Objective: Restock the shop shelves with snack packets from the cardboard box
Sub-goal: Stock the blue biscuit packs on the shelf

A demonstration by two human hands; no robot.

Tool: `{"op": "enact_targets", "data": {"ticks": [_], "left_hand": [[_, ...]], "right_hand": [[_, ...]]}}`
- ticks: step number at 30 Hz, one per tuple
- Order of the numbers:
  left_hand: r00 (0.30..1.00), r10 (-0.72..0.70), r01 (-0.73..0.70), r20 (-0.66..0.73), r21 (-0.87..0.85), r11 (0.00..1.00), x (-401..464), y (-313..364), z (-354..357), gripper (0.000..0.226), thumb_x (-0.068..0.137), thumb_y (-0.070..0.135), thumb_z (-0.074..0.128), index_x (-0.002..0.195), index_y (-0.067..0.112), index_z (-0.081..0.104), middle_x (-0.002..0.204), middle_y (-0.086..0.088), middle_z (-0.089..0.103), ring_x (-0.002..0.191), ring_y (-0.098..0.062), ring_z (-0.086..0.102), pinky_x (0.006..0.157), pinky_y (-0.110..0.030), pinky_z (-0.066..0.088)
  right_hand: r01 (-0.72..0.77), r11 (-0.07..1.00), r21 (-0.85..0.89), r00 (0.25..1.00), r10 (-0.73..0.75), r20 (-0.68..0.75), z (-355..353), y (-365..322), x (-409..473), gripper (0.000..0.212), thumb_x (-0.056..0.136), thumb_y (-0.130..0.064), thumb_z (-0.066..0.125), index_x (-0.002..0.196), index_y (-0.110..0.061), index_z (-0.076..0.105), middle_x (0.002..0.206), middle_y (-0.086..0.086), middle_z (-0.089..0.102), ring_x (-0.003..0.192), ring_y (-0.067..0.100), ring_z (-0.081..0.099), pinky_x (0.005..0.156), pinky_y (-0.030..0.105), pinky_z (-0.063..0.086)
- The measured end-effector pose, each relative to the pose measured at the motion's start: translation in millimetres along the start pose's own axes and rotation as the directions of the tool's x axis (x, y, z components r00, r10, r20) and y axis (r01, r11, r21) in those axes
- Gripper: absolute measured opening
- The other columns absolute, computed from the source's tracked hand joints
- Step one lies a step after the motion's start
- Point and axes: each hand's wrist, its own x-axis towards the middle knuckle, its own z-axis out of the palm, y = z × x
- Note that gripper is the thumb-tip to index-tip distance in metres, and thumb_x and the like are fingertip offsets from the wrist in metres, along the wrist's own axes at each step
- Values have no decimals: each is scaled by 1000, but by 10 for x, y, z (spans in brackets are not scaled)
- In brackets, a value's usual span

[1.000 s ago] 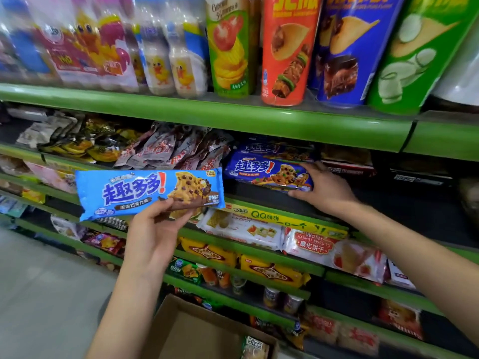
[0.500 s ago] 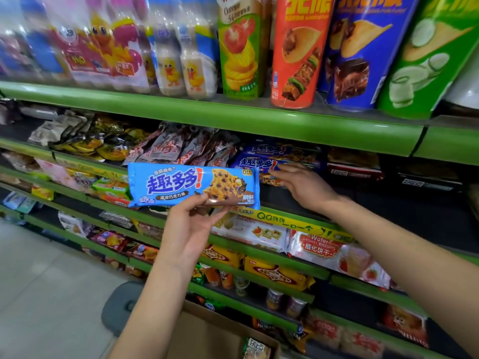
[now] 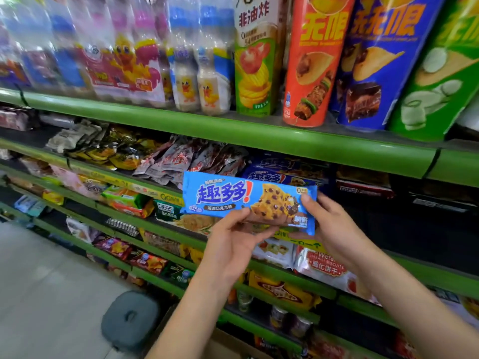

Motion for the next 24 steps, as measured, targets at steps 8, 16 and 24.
{"op": "enact_targets", "data": {"ticks": [8,16,24], "left_hand": [[976,185,-169,-110,141,976,209,202,-37,22,78,29,67,97,23,77,105,-5,76,92,-18,72,68,-41,61],[950,260,-171,-172,410,896,554,316,-130,20,102,24,52,102,15,69,97,-4,78,85,-12,73,65,-33,60],[916,283,-49,-284,621,782,601,215,-378,17,106,18,47,95,12,59,85,-5,75,71,-15,71,64,-38,57]], "right_hand": [[107,969,224,979,-63,-196,-406,-150,150,19,93,-20,58,112,-17,60,87,3,79,69,19,76,53,33,60],[145,952,271,969,-81,-233,-554,-31,334,25,96,-24,54,115,-11,64,101,6,77,87,19,75,71,37,63],[32,997,69,933,-5,-360,-636,232,333,24,103,-33,49,111,-19,67,90,0,78,77,14,73,60,30,54]]}}
